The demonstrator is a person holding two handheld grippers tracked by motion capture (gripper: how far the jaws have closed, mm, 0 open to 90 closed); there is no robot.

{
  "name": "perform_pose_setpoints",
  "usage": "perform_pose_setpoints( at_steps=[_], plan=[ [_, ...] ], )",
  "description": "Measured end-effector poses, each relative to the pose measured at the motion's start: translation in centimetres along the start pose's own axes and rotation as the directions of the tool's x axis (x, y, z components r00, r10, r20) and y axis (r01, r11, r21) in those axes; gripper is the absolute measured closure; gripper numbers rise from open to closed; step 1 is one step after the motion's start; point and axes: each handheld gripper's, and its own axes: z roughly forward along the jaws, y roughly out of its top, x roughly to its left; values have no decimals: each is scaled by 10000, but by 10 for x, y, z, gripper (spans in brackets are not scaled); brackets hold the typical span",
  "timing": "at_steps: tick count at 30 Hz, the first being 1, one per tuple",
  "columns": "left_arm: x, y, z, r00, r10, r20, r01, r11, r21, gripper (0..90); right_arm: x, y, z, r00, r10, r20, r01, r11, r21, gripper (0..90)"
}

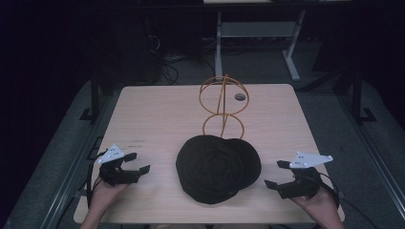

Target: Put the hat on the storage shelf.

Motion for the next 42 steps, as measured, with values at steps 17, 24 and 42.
perform_pose_setpoints(
  at_steps=[17,24,42],
  plan=[
    [0,-1,4,9999,137,93,-138,9998,146,197,36,52,25,9834,-1310,-1252,1388,9888,554,208],
    [-1,-1,6,9998,146,110,-148,9997,200,197,49,66,39,9733,-1684,-1559,1826,9798,815,258],
    [0,-1,8,9996,230,188,-235,9994,271,196,83,84,70,9385,-2452,-2432,2806,9519,1231,413]
  ],
)
